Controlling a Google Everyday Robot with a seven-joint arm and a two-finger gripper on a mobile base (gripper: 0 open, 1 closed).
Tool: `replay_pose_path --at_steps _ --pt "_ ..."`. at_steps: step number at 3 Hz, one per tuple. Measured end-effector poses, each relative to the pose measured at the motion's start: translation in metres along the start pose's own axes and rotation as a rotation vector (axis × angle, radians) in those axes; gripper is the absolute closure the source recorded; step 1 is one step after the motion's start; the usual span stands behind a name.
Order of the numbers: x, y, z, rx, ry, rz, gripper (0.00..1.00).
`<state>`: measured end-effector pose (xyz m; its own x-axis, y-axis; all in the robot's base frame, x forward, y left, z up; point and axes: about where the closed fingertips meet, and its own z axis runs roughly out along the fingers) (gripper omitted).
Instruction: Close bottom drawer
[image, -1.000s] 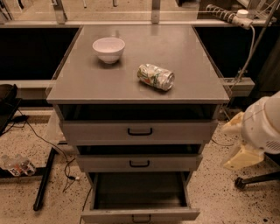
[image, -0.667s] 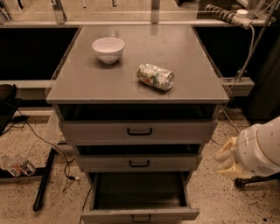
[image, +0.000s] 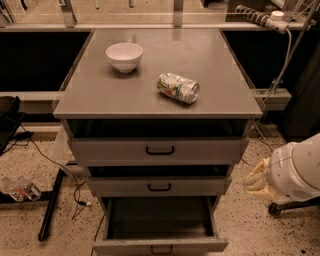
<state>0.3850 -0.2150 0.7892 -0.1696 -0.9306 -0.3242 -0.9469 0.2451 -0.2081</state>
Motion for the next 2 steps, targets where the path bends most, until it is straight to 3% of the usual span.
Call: replay_pose_path --at_steps 1,2 --pt "0.003 0.004 0.01 -0.006 0.0 0.013 1.0" --pt "0.024 0.012 0.059 -0.027 0.004 0.063 1.0"
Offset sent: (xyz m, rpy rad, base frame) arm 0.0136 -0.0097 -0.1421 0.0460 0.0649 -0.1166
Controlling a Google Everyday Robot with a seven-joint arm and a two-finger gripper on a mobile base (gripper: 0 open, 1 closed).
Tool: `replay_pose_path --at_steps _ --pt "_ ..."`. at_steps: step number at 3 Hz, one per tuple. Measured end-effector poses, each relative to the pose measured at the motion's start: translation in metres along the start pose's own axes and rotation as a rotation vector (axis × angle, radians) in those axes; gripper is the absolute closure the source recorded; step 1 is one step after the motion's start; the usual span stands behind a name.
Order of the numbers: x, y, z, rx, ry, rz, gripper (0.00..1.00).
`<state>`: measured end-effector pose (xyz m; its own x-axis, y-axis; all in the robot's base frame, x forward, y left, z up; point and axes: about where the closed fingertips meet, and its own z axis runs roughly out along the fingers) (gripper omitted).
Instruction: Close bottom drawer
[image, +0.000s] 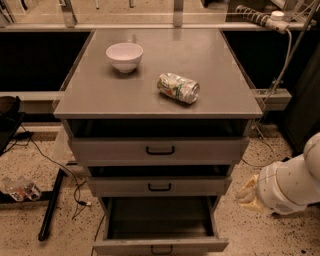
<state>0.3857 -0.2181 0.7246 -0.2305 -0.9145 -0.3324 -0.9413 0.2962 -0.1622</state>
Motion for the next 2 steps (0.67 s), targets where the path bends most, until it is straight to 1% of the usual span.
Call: replay_pose_path --at_steps 1,2 --pt "0.037 0.001 0.064 -0.011 -0.03 0.068 1.0" --pt "0.065 0.013 0.156 -0.077 -0.094 0.145 1.0"
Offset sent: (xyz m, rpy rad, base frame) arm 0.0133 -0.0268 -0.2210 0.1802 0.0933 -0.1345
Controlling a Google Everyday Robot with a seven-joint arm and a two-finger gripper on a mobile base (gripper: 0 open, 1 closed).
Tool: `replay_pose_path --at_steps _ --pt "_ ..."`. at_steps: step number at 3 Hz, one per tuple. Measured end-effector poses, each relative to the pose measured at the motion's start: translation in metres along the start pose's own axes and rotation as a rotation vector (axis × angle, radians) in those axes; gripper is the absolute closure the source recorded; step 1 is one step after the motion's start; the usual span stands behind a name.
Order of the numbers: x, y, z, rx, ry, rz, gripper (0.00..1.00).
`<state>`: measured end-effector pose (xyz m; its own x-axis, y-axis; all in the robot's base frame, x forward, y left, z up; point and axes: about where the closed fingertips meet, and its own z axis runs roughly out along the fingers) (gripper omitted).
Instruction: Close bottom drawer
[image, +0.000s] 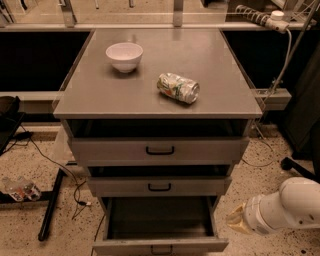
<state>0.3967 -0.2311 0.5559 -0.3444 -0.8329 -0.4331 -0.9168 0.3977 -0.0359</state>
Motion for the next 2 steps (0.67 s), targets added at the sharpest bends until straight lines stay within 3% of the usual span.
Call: replay_pose_path --at_steps 1,2 --pt "0.0 0.0 0.0 0.0 0.0 0.0 1.0" --pt "0.008 0.004 0.025 0.009 0.035 0.029 1.0"
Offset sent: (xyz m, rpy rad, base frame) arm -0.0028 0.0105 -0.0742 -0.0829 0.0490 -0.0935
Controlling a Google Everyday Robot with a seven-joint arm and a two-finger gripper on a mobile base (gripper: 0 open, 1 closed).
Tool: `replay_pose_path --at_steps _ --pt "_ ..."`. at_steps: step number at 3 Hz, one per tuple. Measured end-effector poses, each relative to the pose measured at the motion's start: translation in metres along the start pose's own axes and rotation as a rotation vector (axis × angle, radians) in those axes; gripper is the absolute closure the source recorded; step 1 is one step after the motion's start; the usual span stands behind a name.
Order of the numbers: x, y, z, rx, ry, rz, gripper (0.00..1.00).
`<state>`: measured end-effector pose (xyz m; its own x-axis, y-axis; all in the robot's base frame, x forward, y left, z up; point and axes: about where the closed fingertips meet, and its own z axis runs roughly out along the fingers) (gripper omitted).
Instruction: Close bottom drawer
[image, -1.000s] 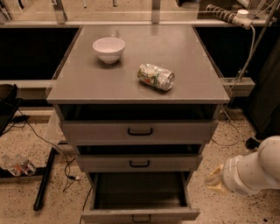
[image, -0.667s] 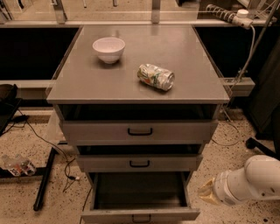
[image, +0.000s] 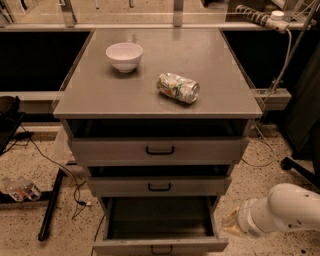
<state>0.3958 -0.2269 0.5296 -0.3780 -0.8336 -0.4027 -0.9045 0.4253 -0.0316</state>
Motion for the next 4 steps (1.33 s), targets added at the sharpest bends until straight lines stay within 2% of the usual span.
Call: replay_pose_path --at_steps 1,2,3,4 --pt "0.008 -0.001 0.047 -0.003 0.021 0.049 1.0" --pt "0.014 -0.005 0.087 0.016 0.034 0.075 1.0" --pt "0.022 -0.009 0.118 0.05 0.027 0.092 1.0" --pt "0.039 -0.011 0.151 0.058 -0.018 0.111 1.0"
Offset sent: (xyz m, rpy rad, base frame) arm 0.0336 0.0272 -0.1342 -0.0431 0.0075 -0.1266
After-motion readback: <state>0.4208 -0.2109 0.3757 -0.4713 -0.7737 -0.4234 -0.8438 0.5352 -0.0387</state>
